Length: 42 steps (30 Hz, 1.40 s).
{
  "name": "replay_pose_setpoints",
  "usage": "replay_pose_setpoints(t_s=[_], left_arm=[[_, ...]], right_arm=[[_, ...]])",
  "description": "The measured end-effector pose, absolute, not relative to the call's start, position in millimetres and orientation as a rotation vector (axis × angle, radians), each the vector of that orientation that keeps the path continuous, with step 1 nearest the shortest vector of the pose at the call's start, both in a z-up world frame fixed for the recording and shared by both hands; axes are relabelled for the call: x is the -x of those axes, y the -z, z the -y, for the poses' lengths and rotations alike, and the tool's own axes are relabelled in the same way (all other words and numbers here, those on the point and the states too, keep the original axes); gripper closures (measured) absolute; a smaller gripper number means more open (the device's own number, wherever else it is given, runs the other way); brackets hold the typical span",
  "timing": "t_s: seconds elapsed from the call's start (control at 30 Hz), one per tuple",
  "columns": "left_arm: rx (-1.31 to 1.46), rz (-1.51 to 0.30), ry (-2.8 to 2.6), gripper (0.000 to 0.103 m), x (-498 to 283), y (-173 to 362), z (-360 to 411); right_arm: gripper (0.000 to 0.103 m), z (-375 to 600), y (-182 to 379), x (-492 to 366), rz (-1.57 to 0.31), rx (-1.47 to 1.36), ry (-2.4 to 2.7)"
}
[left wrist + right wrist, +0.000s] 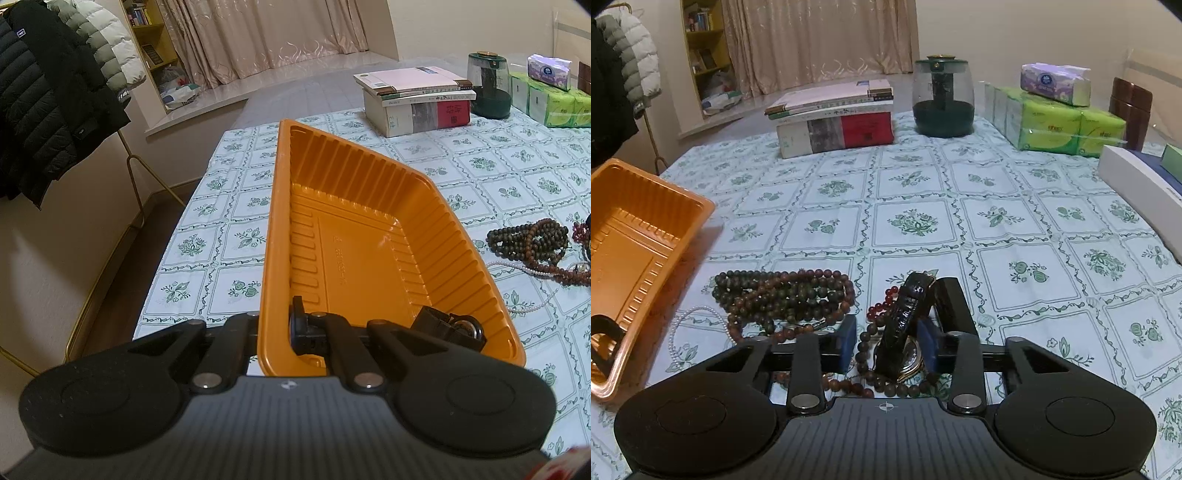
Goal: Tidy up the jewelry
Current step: 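Grasp a second black watch from the jewelry pile with the right gripper, then hold the tray with the left gripper while the right gripper places the second watch inside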
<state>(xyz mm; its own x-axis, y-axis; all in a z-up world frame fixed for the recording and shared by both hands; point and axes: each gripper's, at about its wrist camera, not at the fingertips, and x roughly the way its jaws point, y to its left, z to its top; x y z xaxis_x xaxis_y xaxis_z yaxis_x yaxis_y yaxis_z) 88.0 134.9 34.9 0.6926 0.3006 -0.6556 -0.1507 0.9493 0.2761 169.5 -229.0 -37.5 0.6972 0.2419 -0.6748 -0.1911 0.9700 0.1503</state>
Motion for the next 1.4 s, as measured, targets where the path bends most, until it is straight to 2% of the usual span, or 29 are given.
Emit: replay_pose_setpoints(t_s=[0.07, 0.3, 0.77, 1.4], left_arm=[[-0.208, -0.766, -0.255, 0.1, -87.9, -34.9, -134.8], [-0.208, -0.766, -0.254, 0.1, -88.2, -34.6, -134.4], [-0.206, -0.766, -0.253, 0.1, -88.7, -33.9, -133.9], [-0.201, -0.768, -0.249, 0.1, -89.8, -33.1, -133.4]], right_arm=[[0.084, 228.8, 37.6, -170.3, -0.765, -0.064, -0.228], [0.09, 229.3, 33.4, -166.5, -0.758, -0.041, -0.215], [0.09, 224.0, -5.2, -159.3, -0.674, -0.06, -0.281], [0.09, 90.2, -28.7, -153.5, -0.629, -0.02, -0.692]])
